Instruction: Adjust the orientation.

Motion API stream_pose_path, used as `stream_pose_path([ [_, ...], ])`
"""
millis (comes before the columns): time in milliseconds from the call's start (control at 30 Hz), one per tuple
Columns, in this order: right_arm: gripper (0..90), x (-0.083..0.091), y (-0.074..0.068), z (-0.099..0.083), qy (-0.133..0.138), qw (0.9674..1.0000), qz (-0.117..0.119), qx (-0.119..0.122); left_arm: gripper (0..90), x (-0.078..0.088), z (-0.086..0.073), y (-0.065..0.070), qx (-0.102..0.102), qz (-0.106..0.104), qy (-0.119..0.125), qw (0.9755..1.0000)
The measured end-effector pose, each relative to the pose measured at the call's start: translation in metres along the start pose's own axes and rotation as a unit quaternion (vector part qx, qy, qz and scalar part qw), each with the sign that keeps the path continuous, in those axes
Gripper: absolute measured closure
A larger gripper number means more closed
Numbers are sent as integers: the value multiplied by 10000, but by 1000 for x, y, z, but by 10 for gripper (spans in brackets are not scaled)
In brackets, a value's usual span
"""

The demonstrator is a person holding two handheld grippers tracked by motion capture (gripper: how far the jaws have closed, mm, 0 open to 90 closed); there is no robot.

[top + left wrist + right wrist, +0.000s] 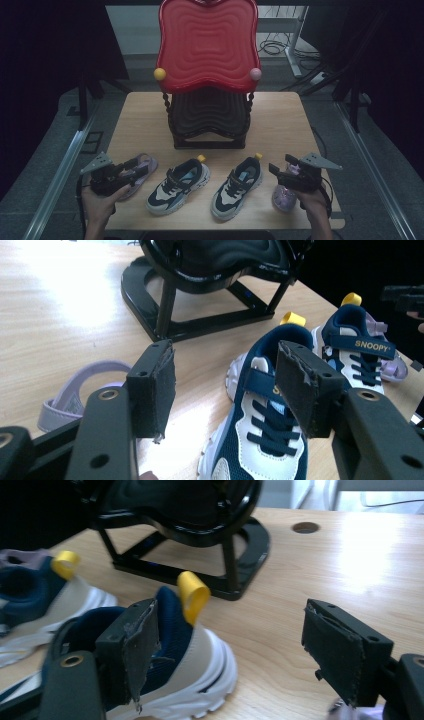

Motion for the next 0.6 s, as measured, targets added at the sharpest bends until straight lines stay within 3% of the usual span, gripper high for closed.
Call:
stream_pose_path([
  [267, 270, -14, 2, -9, -81, 9999, 142, -37, 445, 0, -4, -2, 70, 14, -112, 9999],
  [400, 287, -20, -4, -14, -135, 9997, 205, 55, 475, -1, -3, 1, 35, -63, -140, 9999],
  [500, 291, -24, -8, -14, -205, 9991, 155, 341, 493, -1, 0, 6, -67, -150, -153, 9997],
  [600, 296, -20, -9, -11, -84, 9994, 76, 330, 512, 1, 1, 6, -95, -215, -143, 9996],
])
Point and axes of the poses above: each handheld gripper's, and its own axes: x roughly backward along the jaws, z roughly out of its top, y roughly to its right, the point moved 7 cm from there along -x, roughly forward along the jaws, and after that the axes turned 9 degrees about -z, right-handed, at the moved point
